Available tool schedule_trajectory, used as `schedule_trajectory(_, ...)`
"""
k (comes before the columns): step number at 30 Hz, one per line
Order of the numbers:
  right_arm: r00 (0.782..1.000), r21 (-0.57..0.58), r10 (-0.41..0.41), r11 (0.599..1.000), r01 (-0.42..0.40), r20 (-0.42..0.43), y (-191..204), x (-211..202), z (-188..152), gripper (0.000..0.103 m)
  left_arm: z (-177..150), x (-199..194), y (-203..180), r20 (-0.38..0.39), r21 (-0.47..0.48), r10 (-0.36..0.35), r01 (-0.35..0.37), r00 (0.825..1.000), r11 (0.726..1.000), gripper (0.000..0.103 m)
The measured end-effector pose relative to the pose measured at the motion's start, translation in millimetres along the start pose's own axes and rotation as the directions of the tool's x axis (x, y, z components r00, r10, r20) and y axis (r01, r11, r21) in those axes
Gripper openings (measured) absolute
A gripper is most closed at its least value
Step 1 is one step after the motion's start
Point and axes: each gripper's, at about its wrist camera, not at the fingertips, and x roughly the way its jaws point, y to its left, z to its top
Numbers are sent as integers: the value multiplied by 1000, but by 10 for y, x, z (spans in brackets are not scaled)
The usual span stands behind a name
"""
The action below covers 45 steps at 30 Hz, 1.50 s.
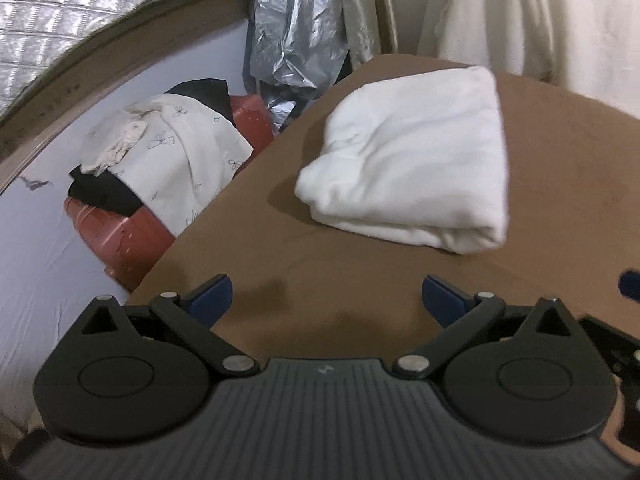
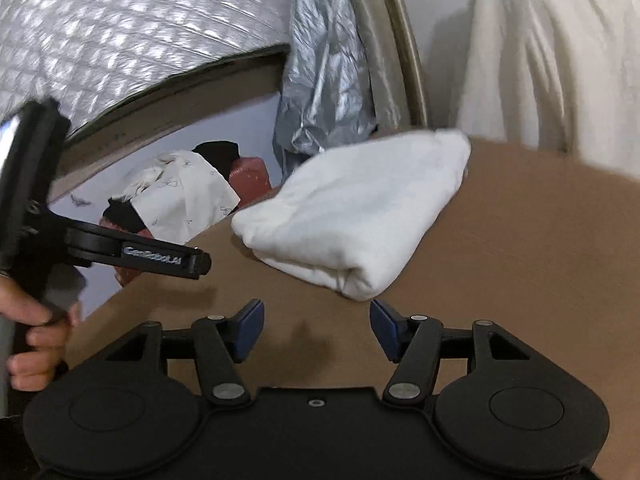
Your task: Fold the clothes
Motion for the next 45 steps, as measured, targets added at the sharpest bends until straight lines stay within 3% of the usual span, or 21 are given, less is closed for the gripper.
schedule_trajectory(5,998,-18,-52,999,51,-41,94,-365,-77,66,-369,-579,-24,-50,0,6,-6,999,1000,103)
schedule_trajectory(9,995,-67,-90,994,86,-50,217,-762,-243,67,-722,-1055,-54,-30,25,26,-25,999,999,103)
schedule_trajectory(13,987,-94,-161,983,158,-25,310,-1190,-413,81,-1042,-1471,-52,-17,31,11,-10,1000,999,103)
schedule_trajectory(15,984,-77,-178,981,176,-24,337,-1367,-454,83,-1155,-1637,-58,-27,16,-5,5,1000,1000,103)
schedule_trajectory(19,982,-67,-188,980,186,-25,404,-1666,-490,86,-1289,-2002,-151,39,27,-39,38,998,999,103)
schedule_trajectory(28,967,-102,-253,962,252,1,462,-2005,-530,90,-1342,-2149,-293,87,40,-32,29,996,999,103)
schedule_trajectory(36,963,-68,-269,961,268,-6,424,-2013,-514,90,-1368,-2103,-323,82,50,-46,42,996,998,103)
schedule_trajectory(45,962,-77,-273,960,270,-28,447,-1915,-537,91,-1348,-2025,-223,60,-8,-68,69,996,998,103)
